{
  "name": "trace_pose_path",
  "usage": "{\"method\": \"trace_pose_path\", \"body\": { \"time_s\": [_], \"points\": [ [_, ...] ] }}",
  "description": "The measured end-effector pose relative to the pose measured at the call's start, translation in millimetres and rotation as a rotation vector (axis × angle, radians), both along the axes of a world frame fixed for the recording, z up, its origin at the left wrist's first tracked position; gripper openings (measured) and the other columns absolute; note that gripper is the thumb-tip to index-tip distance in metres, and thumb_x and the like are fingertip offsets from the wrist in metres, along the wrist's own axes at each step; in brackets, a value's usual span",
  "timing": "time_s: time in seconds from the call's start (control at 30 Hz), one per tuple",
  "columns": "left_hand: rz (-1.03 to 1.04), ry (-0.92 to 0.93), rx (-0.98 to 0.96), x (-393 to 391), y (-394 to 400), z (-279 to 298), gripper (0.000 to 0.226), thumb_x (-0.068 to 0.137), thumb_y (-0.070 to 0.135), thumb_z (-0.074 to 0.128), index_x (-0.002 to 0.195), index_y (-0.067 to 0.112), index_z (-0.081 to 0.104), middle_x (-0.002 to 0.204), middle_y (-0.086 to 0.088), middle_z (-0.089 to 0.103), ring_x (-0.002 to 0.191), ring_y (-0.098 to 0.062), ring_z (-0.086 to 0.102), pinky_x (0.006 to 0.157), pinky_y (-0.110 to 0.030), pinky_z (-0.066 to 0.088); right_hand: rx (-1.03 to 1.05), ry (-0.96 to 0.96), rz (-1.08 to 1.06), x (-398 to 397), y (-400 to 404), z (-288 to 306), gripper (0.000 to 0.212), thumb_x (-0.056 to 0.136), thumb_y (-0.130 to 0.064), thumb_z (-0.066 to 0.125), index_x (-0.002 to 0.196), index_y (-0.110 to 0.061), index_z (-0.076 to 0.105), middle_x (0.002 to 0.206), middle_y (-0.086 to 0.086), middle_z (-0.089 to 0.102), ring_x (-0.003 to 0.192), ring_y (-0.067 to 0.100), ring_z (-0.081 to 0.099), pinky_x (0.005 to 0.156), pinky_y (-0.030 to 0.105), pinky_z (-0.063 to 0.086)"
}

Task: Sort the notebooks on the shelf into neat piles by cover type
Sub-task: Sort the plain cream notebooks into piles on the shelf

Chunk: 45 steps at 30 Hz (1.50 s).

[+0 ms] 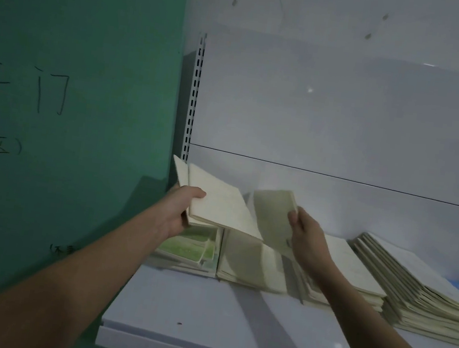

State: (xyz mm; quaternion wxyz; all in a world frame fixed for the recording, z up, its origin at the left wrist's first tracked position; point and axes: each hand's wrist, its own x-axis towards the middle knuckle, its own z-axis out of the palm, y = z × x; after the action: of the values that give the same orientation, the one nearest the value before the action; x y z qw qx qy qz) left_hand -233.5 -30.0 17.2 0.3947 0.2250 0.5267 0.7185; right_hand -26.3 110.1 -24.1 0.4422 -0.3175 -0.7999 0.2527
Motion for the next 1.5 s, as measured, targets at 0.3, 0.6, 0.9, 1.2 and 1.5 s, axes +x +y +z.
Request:
{"method": "trace_pose_path", "body": {
  "time_s": [0.3,0.6,0.9,1.2,1.5],
  "points": [
    [-0.139,-0.016,0.078,54,32,3,0.030,0.098,0.026,0.056,0.127,0.022,0.053,0.107,-0.009,0.071,0.084,-0.027,0.070,0.065,-0.039,0.059,0.340,-0.382,0.039,6,-62,15,0.042,0.103,-0.034,0.037,0.145,-0.034,0.038,0.142,-0.007,0.051,0.122,0.018,0.048,0.080,0.016,0.029],
    [-0.138,-0.040,0.096,78,44,-25,0.044,0.083,-0.003,0.062,0.123,0.012,0.054,0.110,-0.016,0.070,0.086,-0.029,0.070,0.063,-0.039,0.060,0.027,-0.278,0.128,52,-45,2,0.046,0.100,-0.049,0.031,0.143,-0.038,0.041,0.152,-0.019,0.033,0.140,0.000,0.028,0.114,0.026,0.023],
    [-0.172,-0.051,0.092,111,64,9,0.014,0.086,0.009,0.051,0.096,0.006,0.061,0.085,-0.013,0.063,0.066,-0.023,0.060,0.051,-0.024,0.052,-0.573,0.217,0.151,85,8,51,0.027,0.095,-0.017,0.059,0.100,0.010,0.060,0.088,0.020,0.056,0.078,0.028,0.055,0.074,0.039,0.042],
    [-0.115,0.010,0.022,164,123,12,0.033,0.082,0.003,0.059,0.114,0.001,0.058,0.098,-0.015,0.068,0.072,-0.024,0.065,0.050,-0.028,0.055,-0.502,0.189,-0.035,124,61,62,0.038,0.087,0.001,0.064,0.116,0.020,0.049,0.109,0.031,0.062,0.086,0.032,0.059,0.072,0.040,0.049],
    [0.037,0.332,-0.257,203,170,-43,0.041,0.081,-0.001,0.058,0.122,-0.001,0.052,0.109,-0.017,0.063,0.091,-0.031,0.063,0.075,-0.035,0.053,-0.356,-0.323,-0.161,148,114,14,0.038,0.089,-0.006,0.059,0.124,0.007,0.049,0.113,0.016,0.052,0.099,0.027,0.052,0.082,0.030,0.042]
  ]
}}
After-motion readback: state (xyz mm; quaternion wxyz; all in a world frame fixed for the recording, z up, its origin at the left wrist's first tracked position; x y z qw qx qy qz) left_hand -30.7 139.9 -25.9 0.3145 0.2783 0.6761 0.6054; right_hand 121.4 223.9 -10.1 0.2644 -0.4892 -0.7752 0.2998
